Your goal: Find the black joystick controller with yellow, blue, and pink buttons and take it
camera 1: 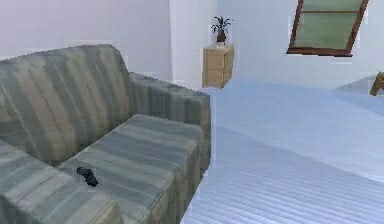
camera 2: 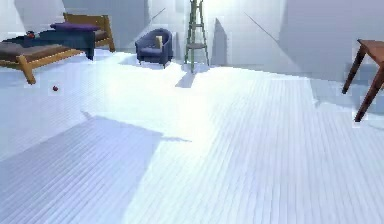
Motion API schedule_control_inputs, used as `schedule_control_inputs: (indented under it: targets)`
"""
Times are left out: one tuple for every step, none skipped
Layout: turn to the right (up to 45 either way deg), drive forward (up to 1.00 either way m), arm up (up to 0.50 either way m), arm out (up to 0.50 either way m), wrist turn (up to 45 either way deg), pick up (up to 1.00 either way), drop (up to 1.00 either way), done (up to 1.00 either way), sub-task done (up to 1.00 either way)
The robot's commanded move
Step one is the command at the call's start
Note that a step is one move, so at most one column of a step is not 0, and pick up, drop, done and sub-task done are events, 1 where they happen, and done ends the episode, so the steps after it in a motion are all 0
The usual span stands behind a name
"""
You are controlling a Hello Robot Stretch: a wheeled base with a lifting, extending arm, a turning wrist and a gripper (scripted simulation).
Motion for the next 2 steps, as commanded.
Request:
schedule_control_inputs:
  targets:
    - [-45.0,0.00,0.00,0.00,0.0,0.00,0.00,0.00,0.00]
    - [-45.0,0.00,0.00,0.00,0.0,0.00,0.00,0.00,0.00]
